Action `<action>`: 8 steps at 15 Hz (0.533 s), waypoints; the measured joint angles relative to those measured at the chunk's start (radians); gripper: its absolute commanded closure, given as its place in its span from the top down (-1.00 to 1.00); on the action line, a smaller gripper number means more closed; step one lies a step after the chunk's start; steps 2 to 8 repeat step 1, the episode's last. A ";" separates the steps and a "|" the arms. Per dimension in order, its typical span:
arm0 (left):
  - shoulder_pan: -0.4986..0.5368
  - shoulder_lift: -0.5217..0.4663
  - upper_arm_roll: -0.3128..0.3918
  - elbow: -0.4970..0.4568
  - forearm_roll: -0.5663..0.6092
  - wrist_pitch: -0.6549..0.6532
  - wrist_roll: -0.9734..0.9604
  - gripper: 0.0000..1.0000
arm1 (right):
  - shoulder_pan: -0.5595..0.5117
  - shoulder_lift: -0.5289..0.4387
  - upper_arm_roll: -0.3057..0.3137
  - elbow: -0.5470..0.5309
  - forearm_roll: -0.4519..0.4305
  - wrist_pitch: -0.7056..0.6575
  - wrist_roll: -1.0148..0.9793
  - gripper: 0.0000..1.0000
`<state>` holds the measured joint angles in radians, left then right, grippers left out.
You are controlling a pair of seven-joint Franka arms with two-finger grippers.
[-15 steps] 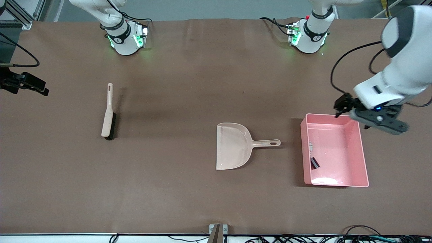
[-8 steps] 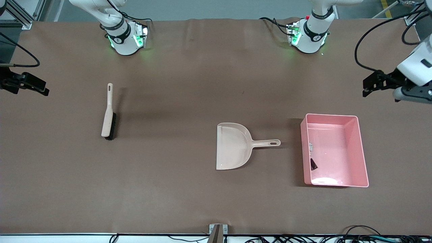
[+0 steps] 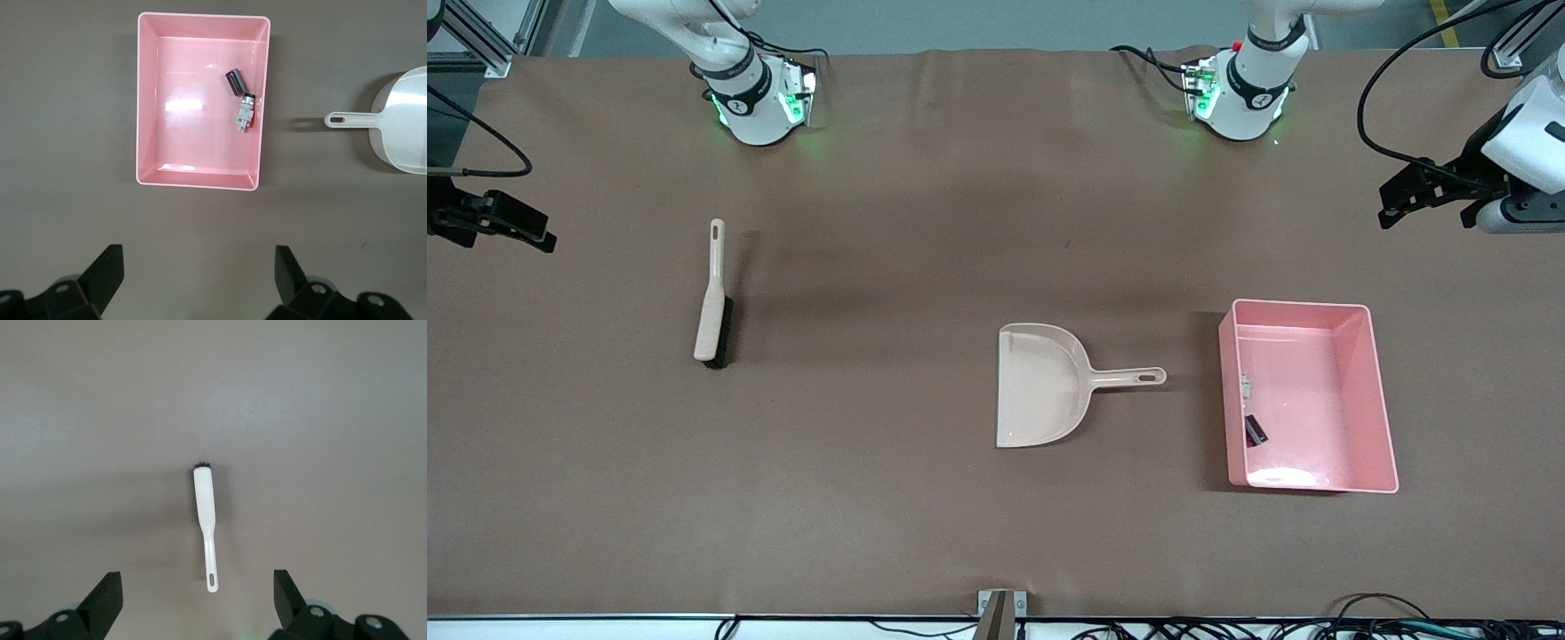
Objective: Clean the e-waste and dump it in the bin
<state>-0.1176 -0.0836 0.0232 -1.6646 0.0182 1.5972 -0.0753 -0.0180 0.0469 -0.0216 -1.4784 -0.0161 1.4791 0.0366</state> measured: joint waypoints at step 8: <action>0.000 0.000 0.000 0.000 0.000 0.000 0.000 1.00 | 0.000 0.000 0.000 0.000 0.000 0.000 0.000 1.00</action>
